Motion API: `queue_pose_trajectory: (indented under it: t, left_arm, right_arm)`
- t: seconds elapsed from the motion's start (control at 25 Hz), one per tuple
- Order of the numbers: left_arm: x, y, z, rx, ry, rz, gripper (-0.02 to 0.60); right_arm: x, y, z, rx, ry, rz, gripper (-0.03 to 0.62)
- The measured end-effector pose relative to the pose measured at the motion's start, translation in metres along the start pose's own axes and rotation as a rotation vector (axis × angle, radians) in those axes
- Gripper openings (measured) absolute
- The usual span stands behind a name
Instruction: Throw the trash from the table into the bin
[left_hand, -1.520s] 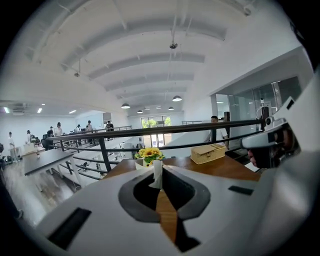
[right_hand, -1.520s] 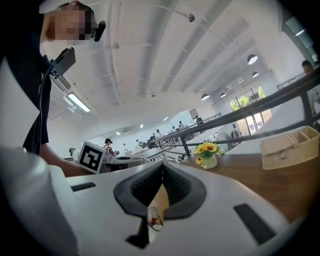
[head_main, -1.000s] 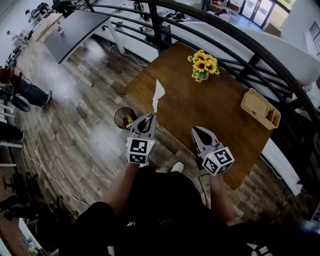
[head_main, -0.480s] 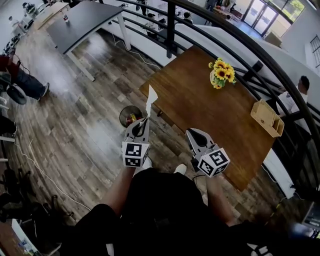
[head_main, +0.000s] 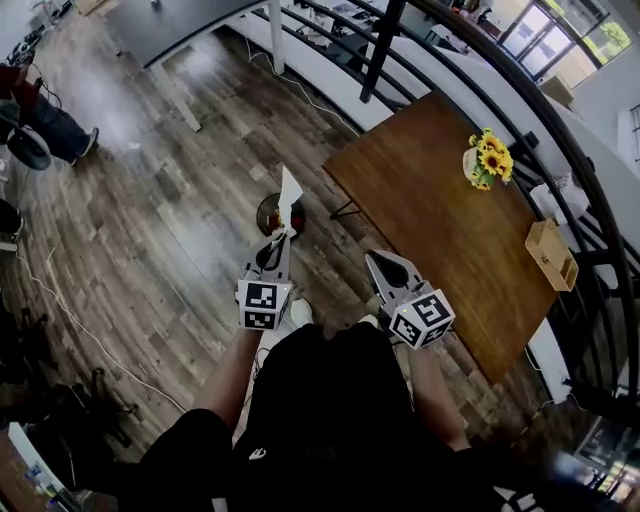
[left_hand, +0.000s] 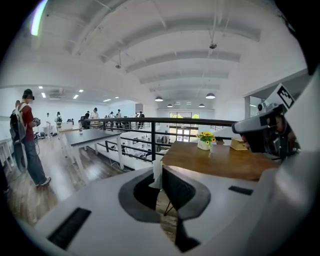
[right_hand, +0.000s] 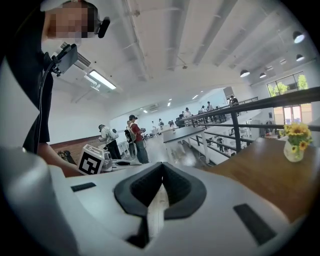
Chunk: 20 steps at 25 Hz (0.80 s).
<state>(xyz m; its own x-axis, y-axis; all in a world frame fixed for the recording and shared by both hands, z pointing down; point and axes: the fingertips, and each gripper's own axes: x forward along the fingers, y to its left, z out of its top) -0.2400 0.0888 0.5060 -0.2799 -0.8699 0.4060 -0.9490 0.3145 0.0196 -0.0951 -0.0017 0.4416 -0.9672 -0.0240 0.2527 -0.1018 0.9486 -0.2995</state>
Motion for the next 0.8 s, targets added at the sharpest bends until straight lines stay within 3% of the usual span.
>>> queue_pose_trajectory:
  t: [0.32, 0.56, 0.8]
  left_arm:
    - [0.003, 0.06, -0.048, -0.05, 0.062, 0.063, 0.014]
    - [0.051, 0.087, -0.093, -0.077, 0.145, 0.071, 0.015]
    - [0.105, 0.089, -0.157, -0.114, 0.27, 0.052, 0.015]
  right_arm:
    - [0.08, 0.033, -0.016, -0.056, 0.122, 0.13, 0.012]
    - [0.143, 0.013, -0.039, -0.052, 0.218, 0.207, 0.012]
    - [0.197, -0.025, -0.088, -0.011, 0.314, 0.275, 0.012]
